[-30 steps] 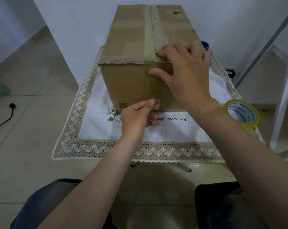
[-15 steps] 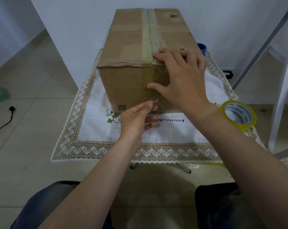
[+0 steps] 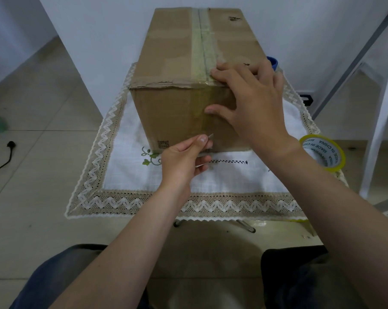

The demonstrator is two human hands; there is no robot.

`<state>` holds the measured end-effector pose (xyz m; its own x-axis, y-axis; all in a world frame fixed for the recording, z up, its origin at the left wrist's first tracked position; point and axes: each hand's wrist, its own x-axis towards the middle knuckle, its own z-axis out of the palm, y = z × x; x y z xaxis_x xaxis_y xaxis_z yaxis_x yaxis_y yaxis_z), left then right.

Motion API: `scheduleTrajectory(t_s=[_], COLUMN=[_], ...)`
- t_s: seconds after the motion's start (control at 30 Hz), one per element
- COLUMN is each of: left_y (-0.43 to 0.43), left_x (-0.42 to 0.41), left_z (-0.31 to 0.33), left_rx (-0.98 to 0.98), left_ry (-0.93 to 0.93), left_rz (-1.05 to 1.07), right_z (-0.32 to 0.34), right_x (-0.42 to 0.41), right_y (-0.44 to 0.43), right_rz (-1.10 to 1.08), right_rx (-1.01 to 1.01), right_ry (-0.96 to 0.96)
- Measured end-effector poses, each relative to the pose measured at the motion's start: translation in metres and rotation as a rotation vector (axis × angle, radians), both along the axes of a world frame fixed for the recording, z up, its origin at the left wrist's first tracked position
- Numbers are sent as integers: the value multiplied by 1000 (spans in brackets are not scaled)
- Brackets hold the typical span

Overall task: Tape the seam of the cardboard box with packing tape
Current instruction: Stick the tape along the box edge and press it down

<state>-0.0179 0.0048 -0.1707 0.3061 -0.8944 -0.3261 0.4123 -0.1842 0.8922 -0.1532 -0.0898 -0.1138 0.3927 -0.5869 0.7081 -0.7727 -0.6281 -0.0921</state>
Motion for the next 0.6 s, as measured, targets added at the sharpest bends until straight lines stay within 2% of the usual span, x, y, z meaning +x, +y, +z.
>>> scheduleTrajectory(t_s=[0.2, 0.4, 0.6], left_y=[0, 0, 1], left_x=[0, -1, 0], left_z=[0, 0, 0], left_rx=[6, 6, -6], left_ry=[-3, -25, -41], left_rz=[2, -4, -11], right_z=[-3, 7, 3], right_x=[-4, 1, -4], right_y=[2, -7, -5], right_rz=[-10, 62, 55], right_rx=[33, 93, 70], right_ry=[61, -305, -161])
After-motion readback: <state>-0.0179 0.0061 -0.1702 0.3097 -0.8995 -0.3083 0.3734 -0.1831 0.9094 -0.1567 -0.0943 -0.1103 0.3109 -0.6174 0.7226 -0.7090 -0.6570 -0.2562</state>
